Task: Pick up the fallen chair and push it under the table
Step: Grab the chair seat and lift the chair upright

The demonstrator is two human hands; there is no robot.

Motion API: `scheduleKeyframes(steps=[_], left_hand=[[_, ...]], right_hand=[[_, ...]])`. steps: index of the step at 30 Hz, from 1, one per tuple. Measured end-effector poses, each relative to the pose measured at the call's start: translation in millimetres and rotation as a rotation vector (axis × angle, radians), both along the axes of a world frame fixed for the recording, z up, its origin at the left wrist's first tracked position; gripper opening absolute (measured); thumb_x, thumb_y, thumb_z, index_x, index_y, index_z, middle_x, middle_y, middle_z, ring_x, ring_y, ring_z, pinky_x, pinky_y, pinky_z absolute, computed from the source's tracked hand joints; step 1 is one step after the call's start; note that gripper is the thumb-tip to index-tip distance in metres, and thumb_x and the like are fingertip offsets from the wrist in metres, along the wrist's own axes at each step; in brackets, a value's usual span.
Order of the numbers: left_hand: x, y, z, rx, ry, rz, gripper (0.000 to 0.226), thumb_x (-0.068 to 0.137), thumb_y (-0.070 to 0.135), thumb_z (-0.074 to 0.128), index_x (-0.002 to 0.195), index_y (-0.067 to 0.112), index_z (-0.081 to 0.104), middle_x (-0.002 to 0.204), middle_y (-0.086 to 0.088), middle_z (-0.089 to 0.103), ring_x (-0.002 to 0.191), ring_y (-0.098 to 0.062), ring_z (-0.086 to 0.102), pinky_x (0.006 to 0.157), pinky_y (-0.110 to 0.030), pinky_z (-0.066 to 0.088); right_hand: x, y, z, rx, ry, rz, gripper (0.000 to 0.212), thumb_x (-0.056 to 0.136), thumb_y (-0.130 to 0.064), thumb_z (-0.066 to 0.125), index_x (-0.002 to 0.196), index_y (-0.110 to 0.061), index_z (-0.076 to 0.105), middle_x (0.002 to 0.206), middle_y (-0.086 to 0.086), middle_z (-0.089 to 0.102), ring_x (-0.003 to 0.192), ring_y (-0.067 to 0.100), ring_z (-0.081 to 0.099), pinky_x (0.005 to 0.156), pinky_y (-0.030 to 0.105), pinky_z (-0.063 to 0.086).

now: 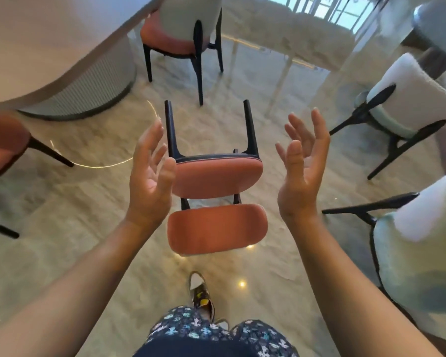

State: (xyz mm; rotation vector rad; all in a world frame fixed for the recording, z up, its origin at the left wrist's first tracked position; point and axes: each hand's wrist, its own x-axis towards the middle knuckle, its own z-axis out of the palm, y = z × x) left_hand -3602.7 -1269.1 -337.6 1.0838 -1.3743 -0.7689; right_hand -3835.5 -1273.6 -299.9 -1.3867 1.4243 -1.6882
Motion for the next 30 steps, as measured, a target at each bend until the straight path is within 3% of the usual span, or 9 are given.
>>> scheduleKeyframes(steps=[4,7,12,16,20,24,28,30], left_hand=[[-19.7,-23.8,-19.8,0.055,0.003,0.036,0.062,0.105,0.031,0.047,0.16,0.006,0.033,0.169,-0.008,0.037,0.157,-0.015,0.039,0.126,-0.037,0.038],[-32.0,-35.6,-43.5,0.104,-0.004,0.069,0.062,0.106,0.03,0.047,0.162,0.008,0.031,0.17,-0.007,0.036,0.158,-0.015,0.038,0.127,-0.035,0.036],[-52.2,-51.3,-116.0,0.213,-0.044,0.177,0.064,0.104,0.033,0.049,0.162,0.011,0.031,0.169,-0.003,0.037,0.157,-0.01,0.038,0.125,-0.029,0.036],[-63.5,-47.7,-209.0,0.358,-0.016,0.274,0.069,0.1,0.042,0.052,0.161,0.015,0.034,0.165,0.0,0.04,0.153,-0.004,0.042,0.123,-0.022,0.036],[-78.5,-31.1,-318.3,0.518,0.013,0.338,0.07,0.095,0.048,0.053,0.158,0.022,0.037,0.162,0.004,0.043,0.151,-0.007,0.044,0.123,-0.024,0.038],[-88.5,-15.4,-427.9,0.653,0.015,0.319,0.065,0.094,0.053,0.057,0.154,0.037,0.036,0.163,0.005,0.043,0.152,-0.01,0.043,0.123,-0.026,0.038],[-91.5,-0.8,-536.2,0.775,-0.02,0.32,0.073,0.091,0.056,0.059,0.158,0.033,0.039,0.16,0.012,0.045,0.149,-0.002,0.044,0.12,-0.022,0.038],[-92.5,7.5,-587.8,0.839,-0.034,0.329,0.075,0.089,0.063,0.06,0.157,0.038,0.039,0.155,0.022,0.046,0.141,0.014,0.044,0.113,-0.007,0.036]], right_hand=[[-24.9,-27.9,-27.2,0.072,-0.015,0.037,0.064,0.102,-0.047,0.05,0.159,-0.022,0.033,0.155,0.007,0.057,0.144,0.02,0.057,0.118,0.062,0.046],[-40.5,-47.6,-52.9,0.132,-0.029,0.071,0.065,0.103,-0.047,0.049,0.16,-0.02,0.034,0.152,-0.003,0.059,0.145,0.019,0.057,0.119,0.061,0.046],[-68.4,-80.8,-123.6,0.197,-0.072,0.154,0.047,0.104,-0.041,0.05,0.149,-0.03,0.047,0.149,-0.01,0.06,0.148,0.017,0.056,0.121,0.059,0.044],[-86.0,-89.4,-211.4,0.327,-0.099,0.185,0.047,0.103,-0.043,0.051,0.148,-0.028,0.051,0.152,0.0,0.06,0.148,0.018,0.055,0.123,0.05,0.046],[-94.3,-80.1,-317.0,0.499,-0.081,0.189,0.062,0.1,-0.05,0.051,0.153,-0.019,0.049,0.156,0.002,0.058,0.147,0.011,0.055,0.118,0.029,0.048],[-91.9,-66.0,-426.7,0.643,-0.102,0.132,0.054,0.103,-0.041,0.053,0.152,-0.018,0.052,0.151,0.005,0.06,0.138,0.009,0.061,0.107,0.013,0.048],[-84.1,-50.3,-536.8,0.742,-0.112,0.06,0.054,0.101,-0.041,0.054,0.149,-0.016,0.055,0.134,-0.022,0.068,0.127,-0.004,0.065,0.105,0.015,0.051],[-81.2,-39.6,-591.1,0.801,-0.098,0.046,0.05,0.103,-0.042,0.058,0.148,-0.021,0.055,0.142,-0.011,0.066,0.136,0.008,0.062,0.114,0.029,0.052]])
